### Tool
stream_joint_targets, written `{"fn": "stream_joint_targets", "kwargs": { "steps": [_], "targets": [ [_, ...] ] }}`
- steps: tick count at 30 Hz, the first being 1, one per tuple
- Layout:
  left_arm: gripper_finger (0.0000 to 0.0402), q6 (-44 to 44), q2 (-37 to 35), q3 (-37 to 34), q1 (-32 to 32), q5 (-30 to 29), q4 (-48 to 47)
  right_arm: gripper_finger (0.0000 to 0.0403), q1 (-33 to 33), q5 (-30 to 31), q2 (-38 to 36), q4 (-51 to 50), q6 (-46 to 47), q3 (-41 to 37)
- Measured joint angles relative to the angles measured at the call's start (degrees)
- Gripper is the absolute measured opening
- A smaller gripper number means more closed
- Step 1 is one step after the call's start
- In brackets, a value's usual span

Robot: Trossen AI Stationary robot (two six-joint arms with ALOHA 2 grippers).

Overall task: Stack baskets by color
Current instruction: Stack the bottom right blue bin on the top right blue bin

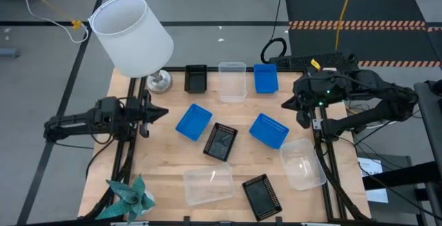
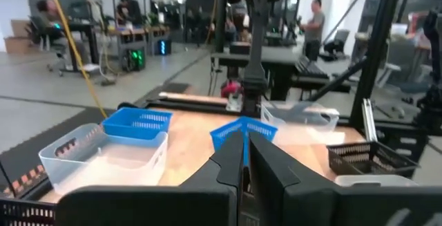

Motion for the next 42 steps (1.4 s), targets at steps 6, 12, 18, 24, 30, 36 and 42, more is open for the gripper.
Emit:
{"fn": "stream_joint_targets", "kwargs": {
  "steps": [6,12,18,24,30,36,42],
  "targets": [
    [0.0026,1.16,11.29,9.90,-2.89,-0.02,-4.19,0.0000,0.02,0.00,0.60,0.00,1.45,0.00],
    [0.0026,3.85,21.59,24.94,-5.68,-0.02,-13.51,0.0000,0.02,0.00,0.60,-0.01,1.18,0.00],
    [0.0026,6.01,31.42,41.39,-7.41,-1.73,-24.42,0.0000,0.02,0.00,0.60,-0.01,-0.42,0.00],
    [0.0026,3.84,37.23,45.67,-9.48,-3.04,-24.94,0.0000,0.02,0.00,0.60,-0.02,-1.86,0.00],
    [0.0026,2.67,42.25,41.95,-12.53,-3.08,-18.29,0.0000,0.02,-0.47,1.56,-1.04,-0.31,0.00],
    [0.0026,2.51,47.11,41.44,-15.21,-4.47,-17.32,0.0000,0.02,-1.53,6.32,-8.04,2.16,0.00],
    [0.0026,4.07,51.72,41.44,-16.46,-7.78,-15.15,0.0000,0.02,-1.44,14.47,-11.47,1.61,0.00]
  ]
}}
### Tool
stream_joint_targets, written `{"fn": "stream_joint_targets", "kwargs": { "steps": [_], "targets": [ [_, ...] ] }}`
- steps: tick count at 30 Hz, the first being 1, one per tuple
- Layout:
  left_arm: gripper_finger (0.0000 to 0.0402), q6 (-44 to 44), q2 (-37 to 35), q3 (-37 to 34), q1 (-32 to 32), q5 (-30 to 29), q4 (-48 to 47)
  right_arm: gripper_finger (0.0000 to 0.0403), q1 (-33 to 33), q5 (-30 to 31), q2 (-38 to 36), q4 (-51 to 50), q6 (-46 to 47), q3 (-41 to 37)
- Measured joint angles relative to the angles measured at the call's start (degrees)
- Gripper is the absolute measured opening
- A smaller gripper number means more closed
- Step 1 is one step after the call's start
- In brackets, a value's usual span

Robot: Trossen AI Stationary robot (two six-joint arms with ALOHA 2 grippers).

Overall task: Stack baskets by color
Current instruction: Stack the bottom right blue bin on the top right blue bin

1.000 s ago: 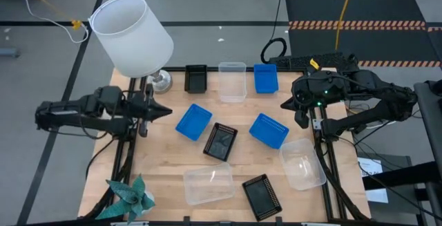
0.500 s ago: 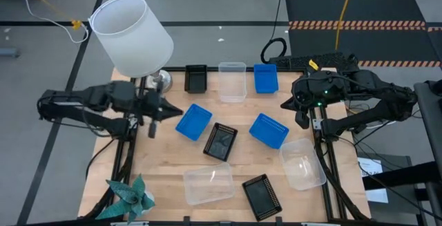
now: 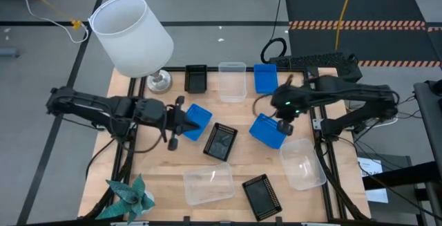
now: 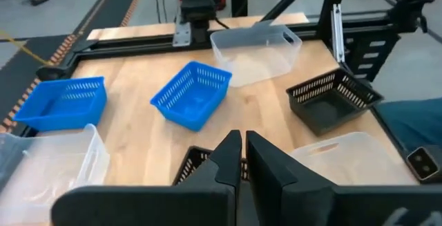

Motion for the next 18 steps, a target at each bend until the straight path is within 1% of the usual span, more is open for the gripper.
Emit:
{"fn": "stream_joint_targets", "kwargs": {
  "steps": [4,7,12,15,18],
  "targets": [
    [0.0026,2.73,1.39,0.00,0.04,-0.17,1.38,0.0000,0.02,3.36,5.16,-1.70,-2.06,-0.02],
    [0.0026,3.50,1.63,0.00,0.04,-0.19,1.39,0.0000,-0.02,5.01,7.82,-0.74,-3.44,-1.06],
    [0.0026,2.84,1.63,0.00,-0.15,-0.19,1.22,0.0004,-0.02,5.74,9.74,3.65,-4.94,-7.30],
    [0.0026,2.81,1.63,0.00,-0.38,-0.17,1.24,0.0025,0.00,5.73,9.33,8.09,-5.36,-12.57],
    [0.0026,3.45,1.63,0.00,-0.41,-0.17,1.24,0.0060,0.00,5.73,8.20,12.28,-5.04,-17.40]
  ]
}}
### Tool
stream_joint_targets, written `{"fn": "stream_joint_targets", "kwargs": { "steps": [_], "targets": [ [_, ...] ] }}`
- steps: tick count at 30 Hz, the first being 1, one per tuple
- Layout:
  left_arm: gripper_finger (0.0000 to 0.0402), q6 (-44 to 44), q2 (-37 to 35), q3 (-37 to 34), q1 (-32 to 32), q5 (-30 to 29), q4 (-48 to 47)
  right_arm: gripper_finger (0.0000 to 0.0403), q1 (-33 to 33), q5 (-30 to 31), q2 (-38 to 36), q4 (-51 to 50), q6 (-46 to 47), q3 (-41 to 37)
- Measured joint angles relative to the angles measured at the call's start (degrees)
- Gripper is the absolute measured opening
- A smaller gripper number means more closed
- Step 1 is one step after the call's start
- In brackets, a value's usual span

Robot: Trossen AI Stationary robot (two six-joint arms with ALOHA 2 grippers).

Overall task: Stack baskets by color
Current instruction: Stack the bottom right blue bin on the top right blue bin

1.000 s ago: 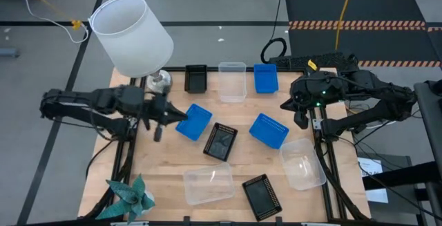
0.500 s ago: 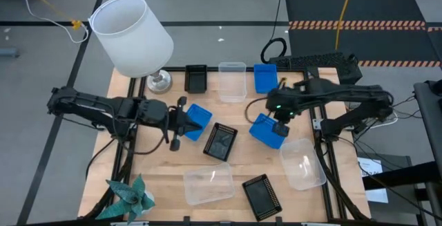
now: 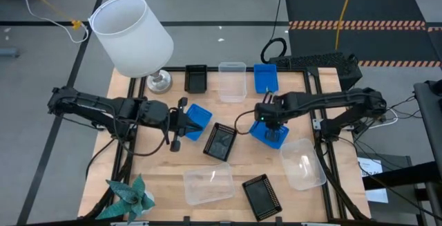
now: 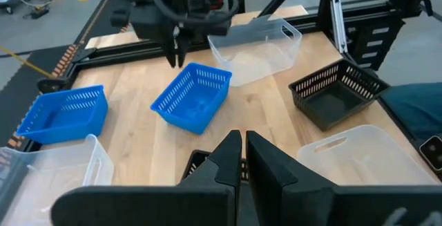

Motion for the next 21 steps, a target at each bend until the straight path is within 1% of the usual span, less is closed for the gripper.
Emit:
{"fn": "stream_joint_targets", "kwargs": {
  "steps": [7,11,16,19,21],
  "targets": [
    [0.0026,0.20,0.00,0.00,0.00,0.00,0.00,0.0153,-0.02,0.01,-2.82,5.60,2.25,-10.60],
    [0.0026,0.20,0.00,0.00,0.01,0.00,0.03,0.0193,-0.04,0.04,-4.08,8.86,2.30,-14.47],
    [0.0026,0.22,0.00,0.00,0.01,0.02,1.19,0.0218,-0.07,1.14,-5.16,12.14,2.30,-17.44],
    [0.0026,0.33,0.00,0.00,0.00,0.03,2.26,0.0221,-0.07,4.20,-5.23,13.46,2.95,-19.00],
    [0.0026,0.77,0.00,0.00,0.01,0.03,2.69,0.0220,-0.11,4.85,-5.17,14.04,3.05,-20.05]
  ]
}}
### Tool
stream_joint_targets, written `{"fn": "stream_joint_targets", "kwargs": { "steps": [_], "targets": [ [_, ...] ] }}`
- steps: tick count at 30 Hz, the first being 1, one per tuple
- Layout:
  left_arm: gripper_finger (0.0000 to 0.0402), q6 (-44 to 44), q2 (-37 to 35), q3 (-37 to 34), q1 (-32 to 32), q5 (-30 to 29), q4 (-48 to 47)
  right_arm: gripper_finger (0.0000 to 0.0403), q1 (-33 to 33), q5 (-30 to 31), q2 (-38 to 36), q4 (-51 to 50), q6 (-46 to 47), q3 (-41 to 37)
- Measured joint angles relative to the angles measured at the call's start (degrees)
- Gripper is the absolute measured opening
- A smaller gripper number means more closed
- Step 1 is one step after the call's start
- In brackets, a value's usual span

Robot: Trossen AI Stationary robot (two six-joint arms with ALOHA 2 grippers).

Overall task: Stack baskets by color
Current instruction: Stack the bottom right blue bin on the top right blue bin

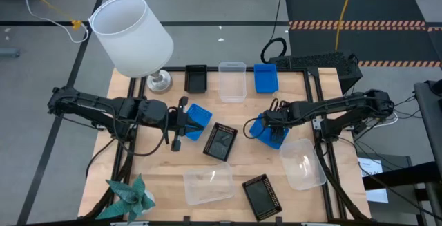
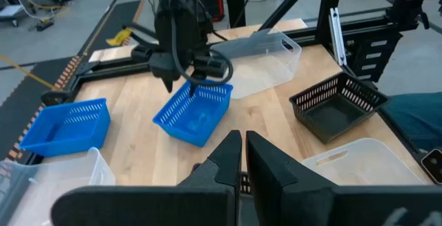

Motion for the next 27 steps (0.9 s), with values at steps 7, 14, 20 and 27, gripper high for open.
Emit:
{"fn": "stream_joint_targets", "kwargs": {
  "steps": [7,14,20,27],
  "targets": [
    [0.0026,0.92,0.00,0.00,-0.01,0.01,-0.04,0.0205,-2.35,-0.30,-0.02,1.98,1.17,-2.37],
    [0.0026,0.96,0.00,-0.02,0.01,0.01,-0.08,0.0156,-5.47,-0.37,0.00,2.16,1.59,-4.07],
    [0.0026,2.79,0.00,-0.02,-0.01,0.06,-0.08,0.0078,-6.75,-0.48,0.00,3.06,1.48,-4.07],
    [0.0026,3.01,0.00,-0.02,-0.01,0.06,-0.11,0.0010,-7.14,-1.02,-0.10,3.67,2.01,-3.91]
  ]
}}
